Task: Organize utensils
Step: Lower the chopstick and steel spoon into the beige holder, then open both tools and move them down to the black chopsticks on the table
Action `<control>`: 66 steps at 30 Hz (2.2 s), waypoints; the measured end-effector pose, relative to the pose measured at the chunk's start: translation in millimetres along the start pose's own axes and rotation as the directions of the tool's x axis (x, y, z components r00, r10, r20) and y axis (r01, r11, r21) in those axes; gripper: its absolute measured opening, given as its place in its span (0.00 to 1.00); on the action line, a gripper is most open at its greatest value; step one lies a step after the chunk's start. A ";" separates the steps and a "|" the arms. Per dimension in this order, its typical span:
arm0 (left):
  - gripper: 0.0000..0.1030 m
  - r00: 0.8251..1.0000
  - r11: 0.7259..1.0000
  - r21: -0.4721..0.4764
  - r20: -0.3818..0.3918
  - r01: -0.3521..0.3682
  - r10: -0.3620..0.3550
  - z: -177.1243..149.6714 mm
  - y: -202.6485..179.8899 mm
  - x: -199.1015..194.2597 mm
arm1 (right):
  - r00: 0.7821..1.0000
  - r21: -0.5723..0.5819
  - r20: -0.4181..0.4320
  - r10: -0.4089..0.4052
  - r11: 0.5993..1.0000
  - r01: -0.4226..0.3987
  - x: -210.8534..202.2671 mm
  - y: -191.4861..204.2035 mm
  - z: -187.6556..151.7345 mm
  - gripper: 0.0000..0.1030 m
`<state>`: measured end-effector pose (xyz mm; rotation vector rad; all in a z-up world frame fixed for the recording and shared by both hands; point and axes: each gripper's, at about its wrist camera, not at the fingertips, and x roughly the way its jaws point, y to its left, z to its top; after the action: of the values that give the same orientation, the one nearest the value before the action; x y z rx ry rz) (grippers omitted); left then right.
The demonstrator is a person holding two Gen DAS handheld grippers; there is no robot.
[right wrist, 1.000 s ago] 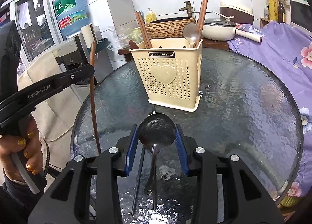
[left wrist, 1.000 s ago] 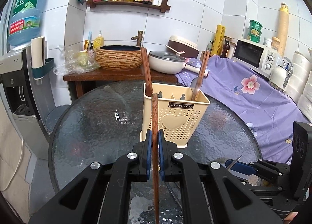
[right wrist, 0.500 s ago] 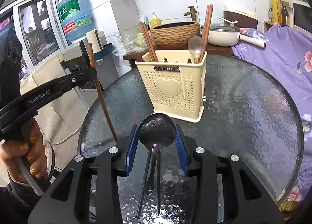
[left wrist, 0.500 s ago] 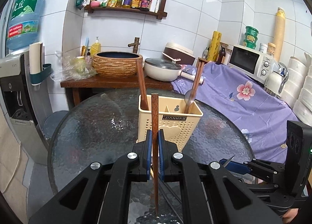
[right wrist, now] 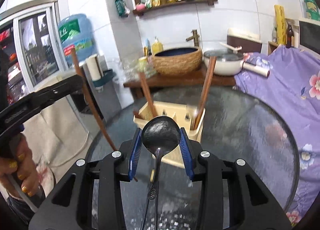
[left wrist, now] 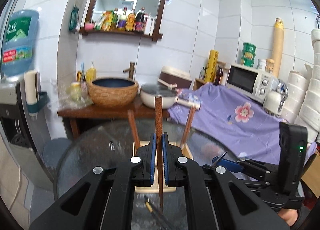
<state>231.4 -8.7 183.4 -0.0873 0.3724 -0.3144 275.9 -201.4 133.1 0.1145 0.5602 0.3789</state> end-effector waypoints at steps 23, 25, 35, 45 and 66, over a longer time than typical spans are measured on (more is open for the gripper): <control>0.06 0.981 0.981 -0.088 0.068 -0.173 0.179 43.1 5.5 86.1 | 0.962 -0.066 0.175 -0.211 0.972 0.225 66.0 -7.4 55.1 0.37; 0.06 0.983 0.981 -0.091 0.056 -0.172 0.177 34.9 7.7 91.5 | 0.961 -0.072 0.167 -0.218 0.970 0.233 71.5 -9.0 46.3 0.37; 0.06 0.986 0.983 -0.079 -0.028 -0.165 0.163 -4.5 12.4 114.9 | 0.965 -0.090 0.126 -0.231 0.966 0.243 90.7 -16.6 14.1 0.37; 0.06 0.985 0.987 -0.062 -0.099 -0.150 0.144 -25.5 16.9 126.3 | 0.970 -0.101 0.078 -0.230 0.966 0.238 103.2 -22.3 -10.3 0.37; 0.57 0.994 0.991 -0.080 -0.036 -0.106 0.103 -35.7 19.9 75.9 | 0.975 -0.105 0.122 -0.184 0.975 0.197 57.9 -17.9 -30.2 0.52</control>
<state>291.0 -14.9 121.4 -0.1428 0.4198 -0.1971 310.5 -195.8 75.2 -0.0312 0.4329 0.2155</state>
